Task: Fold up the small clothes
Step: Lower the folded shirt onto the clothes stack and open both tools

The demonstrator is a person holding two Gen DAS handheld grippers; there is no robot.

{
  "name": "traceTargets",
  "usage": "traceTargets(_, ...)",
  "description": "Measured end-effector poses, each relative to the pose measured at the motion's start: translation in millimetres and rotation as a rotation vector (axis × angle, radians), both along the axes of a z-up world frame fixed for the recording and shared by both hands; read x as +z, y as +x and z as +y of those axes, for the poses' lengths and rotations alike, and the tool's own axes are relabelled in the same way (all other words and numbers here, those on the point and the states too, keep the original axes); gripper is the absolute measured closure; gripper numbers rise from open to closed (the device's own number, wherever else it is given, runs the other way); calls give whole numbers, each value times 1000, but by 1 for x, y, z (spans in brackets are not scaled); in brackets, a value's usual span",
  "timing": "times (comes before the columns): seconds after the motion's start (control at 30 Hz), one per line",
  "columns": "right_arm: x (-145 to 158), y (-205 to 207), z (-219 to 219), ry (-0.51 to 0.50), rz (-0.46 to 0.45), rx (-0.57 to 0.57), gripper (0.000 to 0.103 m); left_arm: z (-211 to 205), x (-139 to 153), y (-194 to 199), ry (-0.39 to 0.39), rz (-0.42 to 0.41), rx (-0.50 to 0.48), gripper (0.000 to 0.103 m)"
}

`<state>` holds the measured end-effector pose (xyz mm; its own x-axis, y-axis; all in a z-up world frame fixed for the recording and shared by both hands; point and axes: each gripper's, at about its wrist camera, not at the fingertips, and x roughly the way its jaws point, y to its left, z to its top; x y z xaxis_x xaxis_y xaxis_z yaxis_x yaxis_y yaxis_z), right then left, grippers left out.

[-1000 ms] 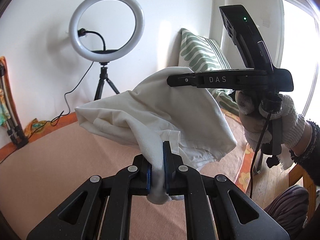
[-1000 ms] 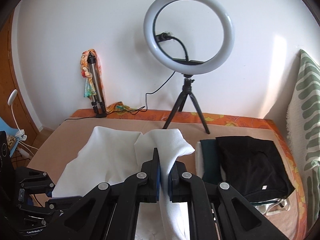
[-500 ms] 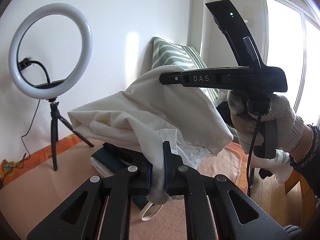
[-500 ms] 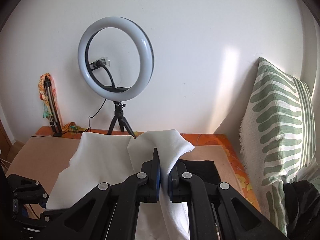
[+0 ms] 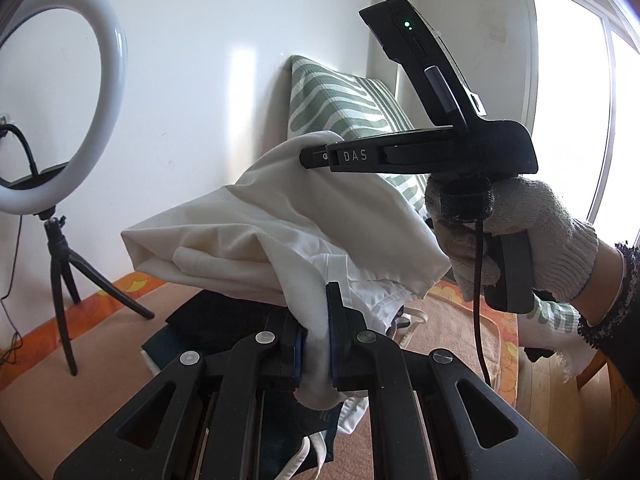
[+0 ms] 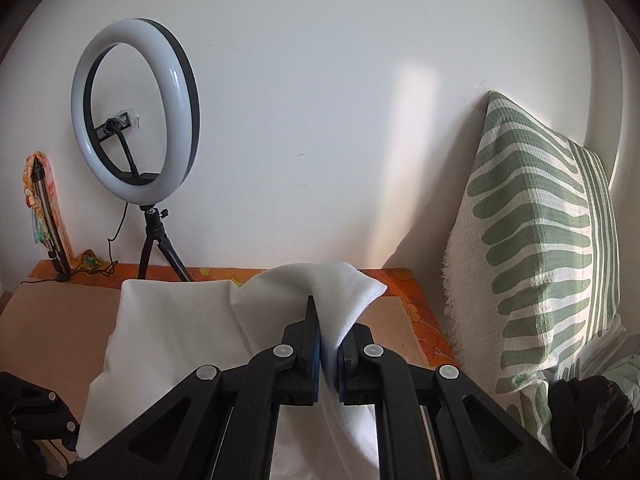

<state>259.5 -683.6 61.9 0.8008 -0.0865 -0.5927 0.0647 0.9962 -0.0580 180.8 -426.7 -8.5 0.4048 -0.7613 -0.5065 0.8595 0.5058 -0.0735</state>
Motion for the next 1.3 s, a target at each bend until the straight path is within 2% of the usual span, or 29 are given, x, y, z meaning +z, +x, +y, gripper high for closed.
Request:
traceTargets(0.27,-42,26,-21,4,69,-13,100,-12,-16,2,51,18,5,94)
traceTargets(0.3,-48,29,-23,-10,80,-25,99,-13,-18,2,66,21,5,93)
traceTargets(0.33,-52,32,-25,-30,89,-45,93,-13,-19,0,77,23,4,91)
traceTargets(0.37,-56,35,-28,-42,100,-66,86,-11,-19,-1,88,11,15,83)
traceTargets(0.4,-59,36,-31,-37,106,-83,68,-10,-19,-3,98,-3,30,62)
traceTargets(0.43,-60,35,-35,-30,97,-97,63,-8,-19,-3,97,-15,45,50)
traceTargets(0.47,-59,33,-39,-25,88,-108,63,-5,-16,-4,91,-30,64,34)
traceTargets(0.5,-59,32,-41,-15,86,-113,61,-3,-14,-5,86,-44,81,30)
traceTargets(0.57,-56,31,-46,1,81,-123,48,0,-9,-6,84,-49,86,28)
traceTargets(0.63,-53,25,-47,2,63,-132,25,1,-7,-6,94,-51,110,20)
traceTargets(0.73,-46,20,-44,-6,33,-139,14,3,-4,-10,103,-68,127,19)
traceTargets(0.93,-40,14,-33,-39,17,-150,2,8,-2,-19,110,-88,122,19)
traceTargets(1.3,-20,-12,5,-34,-17,-140,0,42,25,-36,76,-99,160,18)
